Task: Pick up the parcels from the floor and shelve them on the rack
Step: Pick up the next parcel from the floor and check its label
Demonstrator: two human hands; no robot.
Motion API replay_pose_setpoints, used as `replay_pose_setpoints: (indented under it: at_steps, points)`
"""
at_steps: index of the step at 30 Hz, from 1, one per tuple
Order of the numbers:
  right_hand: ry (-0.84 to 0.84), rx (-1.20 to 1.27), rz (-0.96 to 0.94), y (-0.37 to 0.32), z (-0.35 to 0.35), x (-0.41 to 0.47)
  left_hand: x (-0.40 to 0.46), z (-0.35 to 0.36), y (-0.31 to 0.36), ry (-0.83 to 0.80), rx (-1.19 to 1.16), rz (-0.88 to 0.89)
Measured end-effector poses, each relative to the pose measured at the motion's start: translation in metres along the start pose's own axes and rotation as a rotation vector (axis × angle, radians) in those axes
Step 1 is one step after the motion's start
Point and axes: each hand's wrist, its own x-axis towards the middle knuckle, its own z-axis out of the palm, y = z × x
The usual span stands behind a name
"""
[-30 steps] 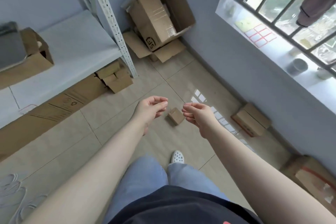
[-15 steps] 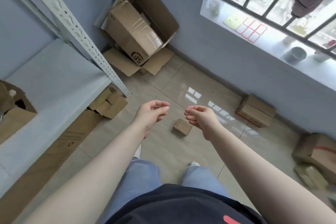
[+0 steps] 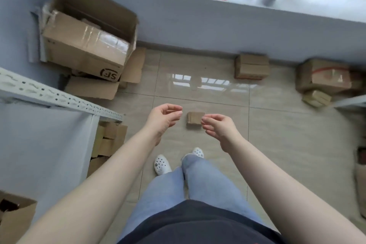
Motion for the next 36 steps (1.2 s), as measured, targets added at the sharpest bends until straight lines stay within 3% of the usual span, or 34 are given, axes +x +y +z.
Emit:
replay_pose_setpoints:
  at_steps: [15,28,36]
  points:
    - [0.107,0.198,0.034,-0.031,-0.051,0.046,0.062,0.068,0.059,-0.166,0.239,-0.001]
    - [0.442,0.546,0.117,-0.039,-0.065,0.101,0.174,0.117,0.09,-0.502,0.688,-0.127]
    - [0.61,0.804,0.228,-0.007,-0.055,0.147,0.251,0.141,0.065,-0.572,0.937,-0.168]
